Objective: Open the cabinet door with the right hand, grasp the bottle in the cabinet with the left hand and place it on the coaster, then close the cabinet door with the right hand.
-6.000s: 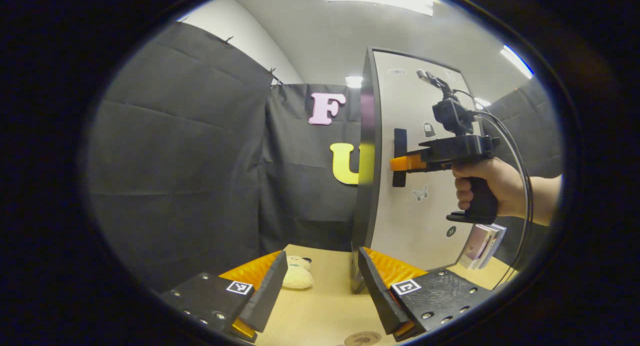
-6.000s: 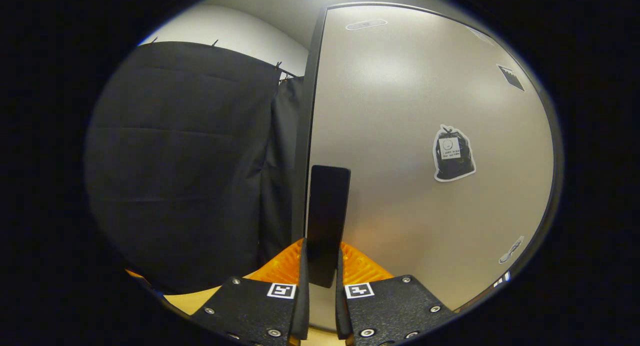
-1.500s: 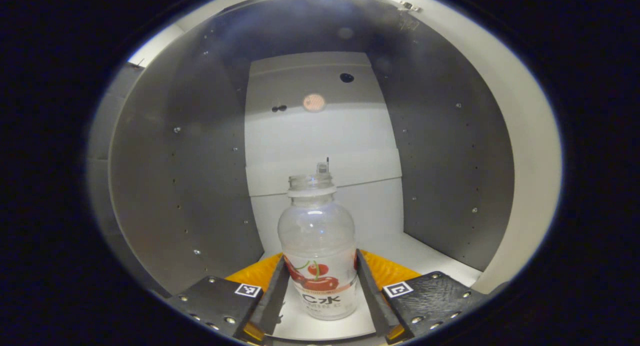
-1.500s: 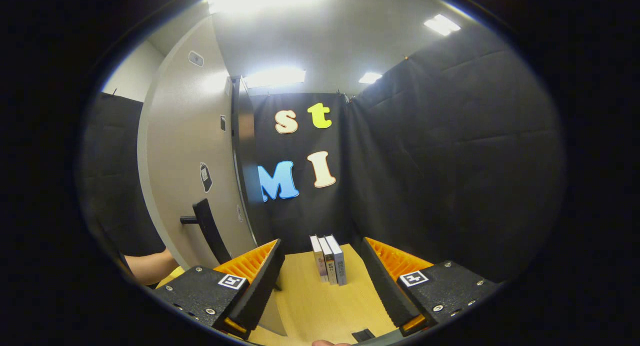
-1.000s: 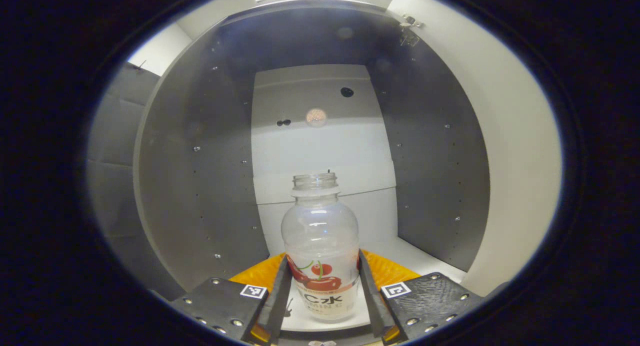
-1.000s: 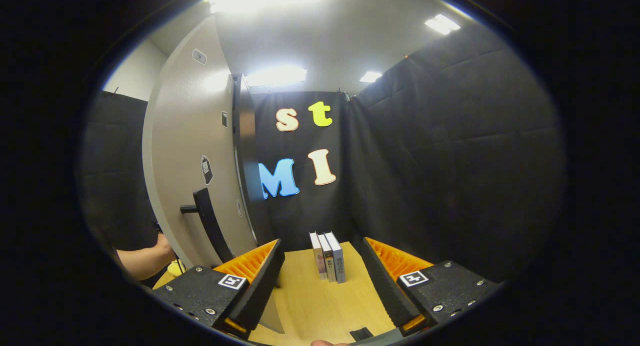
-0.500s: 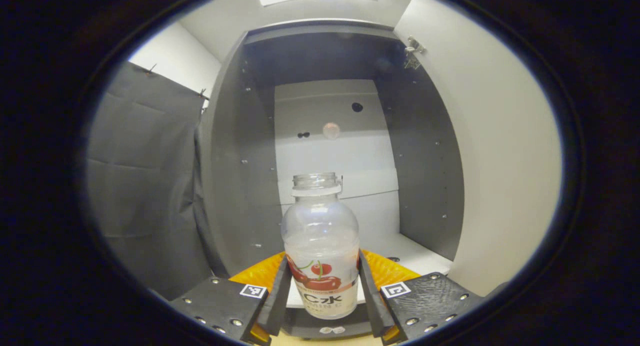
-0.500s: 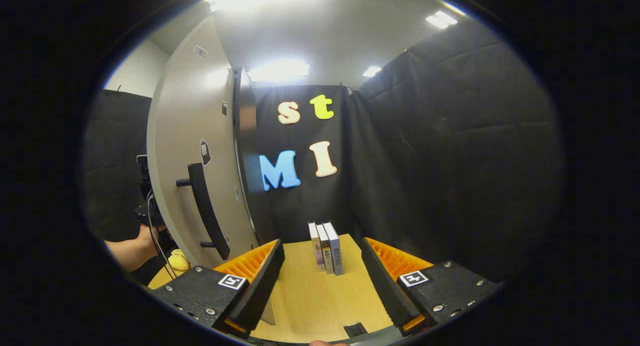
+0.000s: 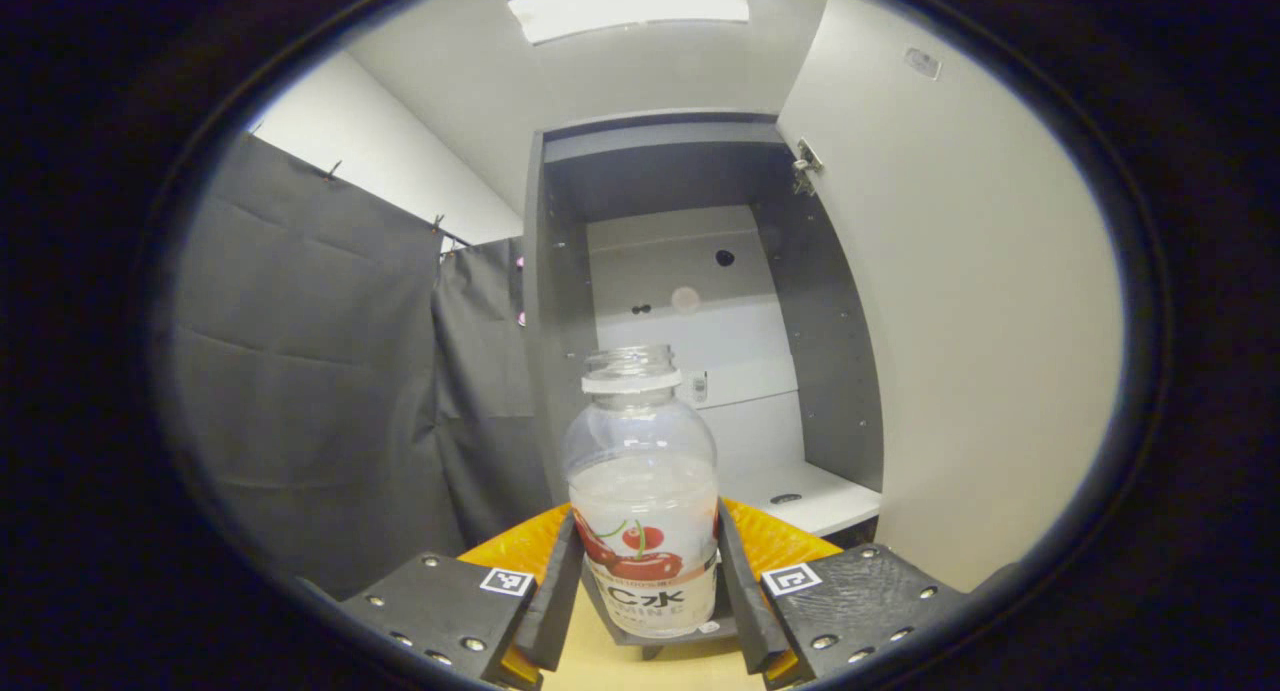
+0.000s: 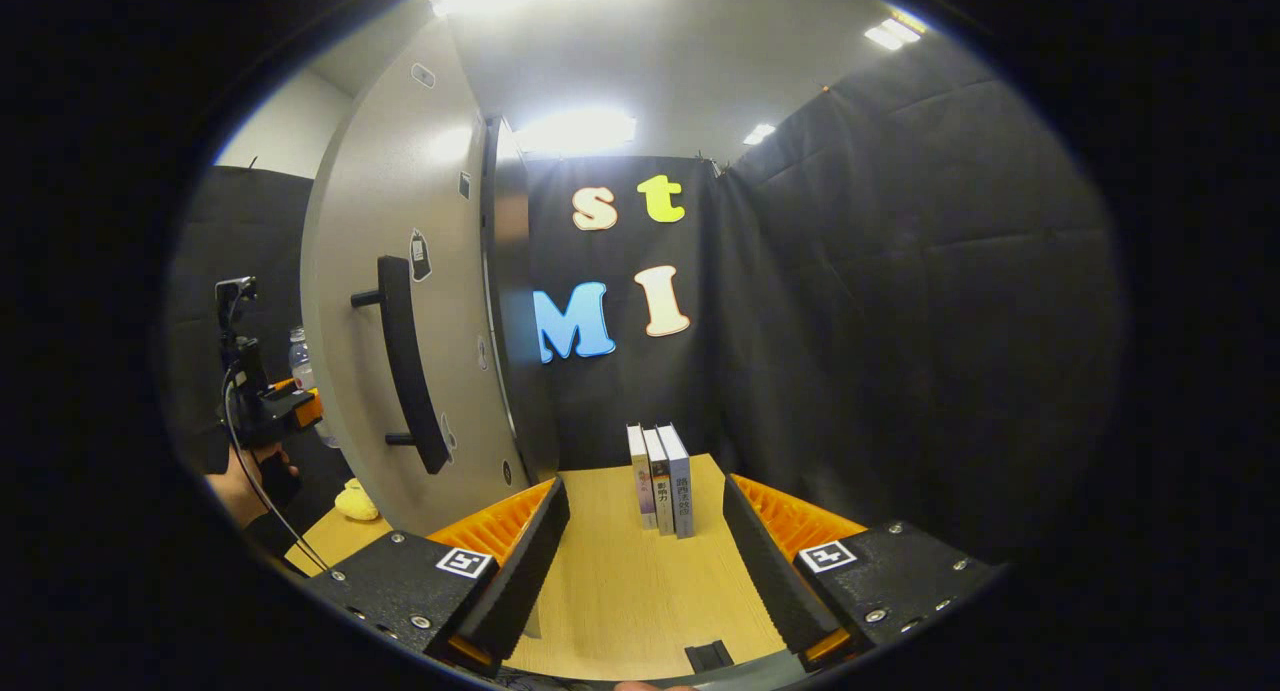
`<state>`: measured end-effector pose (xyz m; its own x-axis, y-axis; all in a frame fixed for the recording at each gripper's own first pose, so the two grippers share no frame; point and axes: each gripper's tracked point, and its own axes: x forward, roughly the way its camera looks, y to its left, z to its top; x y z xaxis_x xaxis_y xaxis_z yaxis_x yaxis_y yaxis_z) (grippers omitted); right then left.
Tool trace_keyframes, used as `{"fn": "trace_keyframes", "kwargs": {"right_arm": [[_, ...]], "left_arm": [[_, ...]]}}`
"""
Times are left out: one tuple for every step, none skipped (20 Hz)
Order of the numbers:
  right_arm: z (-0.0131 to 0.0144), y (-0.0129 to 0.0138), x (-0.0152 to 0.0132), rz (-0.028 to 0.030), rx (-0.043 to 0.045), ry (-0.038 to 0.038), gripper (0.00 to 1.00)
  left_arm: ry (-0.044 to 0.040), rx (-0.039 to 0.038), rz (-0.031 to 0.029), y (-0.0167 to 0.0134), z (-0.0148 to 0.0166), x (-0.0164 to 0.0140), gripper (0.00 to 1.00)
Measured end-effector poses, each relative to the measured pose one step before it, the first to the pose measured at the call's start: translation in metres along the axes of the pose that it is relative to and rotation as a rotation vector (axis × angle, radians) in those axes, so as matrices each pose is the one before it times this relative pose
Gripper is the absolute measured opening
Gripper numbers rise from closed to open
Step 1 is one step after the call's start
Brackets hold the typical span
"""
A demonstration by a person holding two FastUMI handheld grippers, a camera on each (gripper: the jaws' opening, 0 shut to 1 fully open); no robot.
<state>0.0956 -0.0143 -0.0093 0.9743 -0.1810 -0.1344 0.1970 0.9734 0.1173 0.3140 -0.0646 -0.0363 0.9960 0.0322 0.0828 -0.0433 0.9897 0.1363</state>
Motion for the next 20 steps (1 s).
{"fn": "trace_keyframes", "kwargs": {"right_arm": [[-0.00052, -0.00138, 0.00147, -0.00698, 0.00726, -0.00609, 0.95], [-0.00072, -0.00215, 0.00009, -0.00915, 0.00816, -0.00466, 0.95], [-0.00217, 0.00115, -0.00007, -0.00082, 0.01069, -0.00359, 0.95], [-0.00276, 0.00276, 0.00227, 0.00504, 0.00967, 0.00156, 0.95], [-0.00781, 0.00262, 0.00251, 0.00885, 0.00431, 0.01435, 0.95], [-0.01037, 0.00325, 0.0023, 0.01036, 0.00041, 0.02853, 0.95], [-0.01165, 0.00027, 0.00208, 0.00311, 0.00017, 0.02903, 0.95], [-0.00889, -0.00228, 0.00245, -0.01519, -0.0047, 0.02148, 0.95], [-0.0119, -0.00936, 0.00506, -0.04274, -0.02216, 0.0252, 0.95], [-0.01092, -0.00997, 0.00572, -0.05092, -0.02572, 0.02292, 0.95], [-0.00947, -0.00701, 0.00668, -0.04462, -0.01303, 0.01578, 0.96], [-0.00313, -0.00074, 0.00553, -0.01837, 0.0116, -0.00258, 0.91], [0.0004, 0.00668, 0.00529, 0.00074, 0.02354, -0.00783, 0.96], [-0.00079, 0.00673, 0.00702, 0.00693, 0.01985, -0.00547, 0.96], [-0.00478, 0.00197, 0.00596, -0.00178, -0.00133, -0.00512, 0.95], [-0.00411, 0.00114, 0.00719, -0.00404, -0.01894, -0.0023, 0.96], [-0.00483, 0.00147, 0.00838, -0.00346, -0.02636, -0.00563, 0.96], [-0.00542, -0.00021, 0.00618, -0.00502, -0.02847, 0.00106, 0.96], [-0.00993, 0.00272, 0.00495, 0.00718, -0.02289, 0.01178, 0.96], [-0.01233, 0.00584, 0.00334, 0.02634, -0.01766, 0.02202, 0.92]], "left_arm": [[0.00282, 0.00769, 0.00632, 0.00093, -0.00004, -0.00231, 0.73], [-0.00287, 0.00359, 0.01007, 0.00059, 0.00122, -0.00016, 0.73], [-0.00546, -0.00035, 0.00692, -0.00062, 0.00019, 0.00096, 0.73], [0.00085, 0.00411, 0.01557, 0.00011, -0.00475, 0.00354, 0.73], [0.00306, 0.0099, 0.01529, 0.00047, -0.00256, 0.00156, 0.62], [0.00496, 0.0065, 0.008, -0.00072, -0.00179, 0.00218, 0.62], [0.00366, 0.00201, 0.0119, 0.00276, 0.00191, -0.00163, 0.66], [0.00368, 0.00039, 0.01334, 0.00069, 0.00046, -0.00088, 0.69], [0.00732, -0.00106, 0.01494, 0.00011, -0.00082, 0.00066, 0.73], [0.01413, -0.00055, 0.00819, -0.00158, -0.0036, 0.00267, 0.62], [0.01447, 0.00432, 0.00081, 0.00051, 0.00024, -0.00048, 0.62], [0.0206, 0.00581, 0.00177, 0.00104, -0.00136, 0.00153, 0.62], [0.00897, -0.00025, 0.00933, 0.00263, 0.00052, -0.00163, 0.62], [0.00132, -0.00654, 0.00376, -0.00111, 0.00071, 0.00036, 0.73], [-0.00033, -0.00575, 0.00635, -0.00038, -0.00016, -0.00001, 0.73], [-0.00091, -0.00533, 0.0029, -0.00115, -0.0013, 0.00019, 0.67], [0.00123, 0.00032, 0.0052, 0.00074, -0.00034, -0.0004, 0.67], [0.00368, -0.004, -0.00248, -0.00058, -0.00022, 0.00029, 0.67], [0.0059, -0.00338, -0.0051, -0.00058, -0.00087, -0.00007, 0.67], [0.00519, -0.00203, 0.00045, 0.00153, -0.0001, 0.00068, 0.68]]}}
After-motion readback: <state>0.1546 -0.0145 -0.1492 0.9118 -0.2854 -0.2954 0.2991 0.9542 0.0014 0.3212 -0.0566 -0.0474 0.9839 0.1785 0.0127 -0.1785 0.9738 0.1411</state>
